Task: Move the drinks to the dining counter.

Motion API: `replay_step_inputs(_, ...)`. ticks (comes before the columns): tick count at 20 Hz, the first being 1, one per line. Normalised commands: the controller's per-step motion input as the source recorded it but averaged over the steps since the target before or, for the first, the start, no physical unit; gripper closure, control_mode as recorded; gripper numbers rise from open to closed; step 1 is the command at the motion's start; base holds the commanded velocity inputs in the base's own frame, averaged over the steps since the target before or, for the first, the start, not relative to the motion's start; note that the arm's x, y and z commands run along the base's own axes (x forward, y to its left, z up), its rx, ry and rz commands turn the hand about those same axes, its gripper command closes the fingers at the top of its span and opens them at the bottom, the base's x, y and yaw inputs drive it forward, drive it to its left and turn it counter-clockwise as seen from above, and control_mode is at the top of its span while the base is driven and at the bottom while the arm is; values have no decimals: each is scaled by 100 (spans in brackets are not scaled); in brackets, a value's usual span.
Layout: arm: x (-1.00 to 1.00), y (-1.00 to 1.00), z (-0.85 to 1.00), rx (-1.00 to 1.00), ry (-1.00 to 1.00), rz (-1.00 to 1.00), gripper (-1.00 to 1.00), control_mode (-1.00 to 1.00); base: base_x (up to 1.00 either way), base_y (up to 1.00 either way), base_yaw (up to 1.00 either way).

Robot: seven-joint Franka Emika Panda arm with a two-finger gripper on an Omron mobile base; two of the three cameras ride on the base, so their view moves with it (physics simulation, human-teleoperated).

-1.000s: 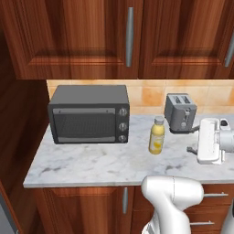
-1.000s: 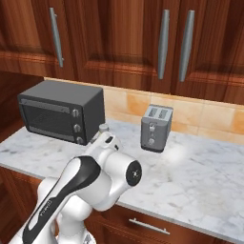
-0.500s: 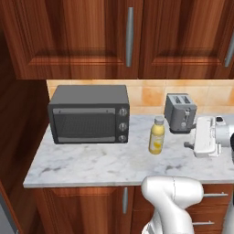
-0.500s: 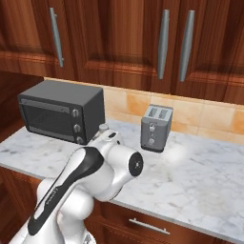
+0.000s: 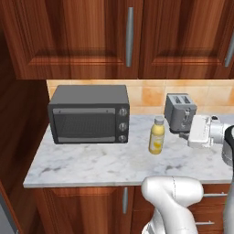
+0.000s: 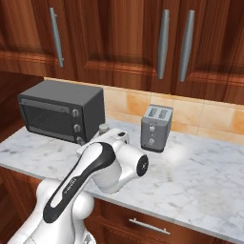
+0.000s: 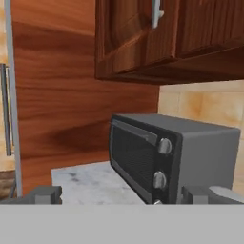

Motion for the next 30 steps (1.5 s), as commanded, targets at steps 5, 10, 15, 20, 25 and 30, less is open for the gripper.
replay_step_inputs(5, 38, 0, 0, 2, 10, -9, -100, -100, 0, 0, 0)
replay_step_inputs(10, 28, 0, -1, 0, 9, -10, -100, -100, 0, 0, 0)
replay_step_inputs(15, 36, -1, -13, 0, 5, -7, -100, -100, 0, 0, 0)
replay_step_inputs(20, 41, 0, -18, 0, 2, -3, -100, -100, 0, 0, 0)
replay_step_inputs(25, 36, -2, -19, 0, 0, -1, -100, -100, 0, 0, 0)
replay_step_inputs(30, 23, -6, -19, 0, 0, 0, -100, -100, 0, 0, 0)
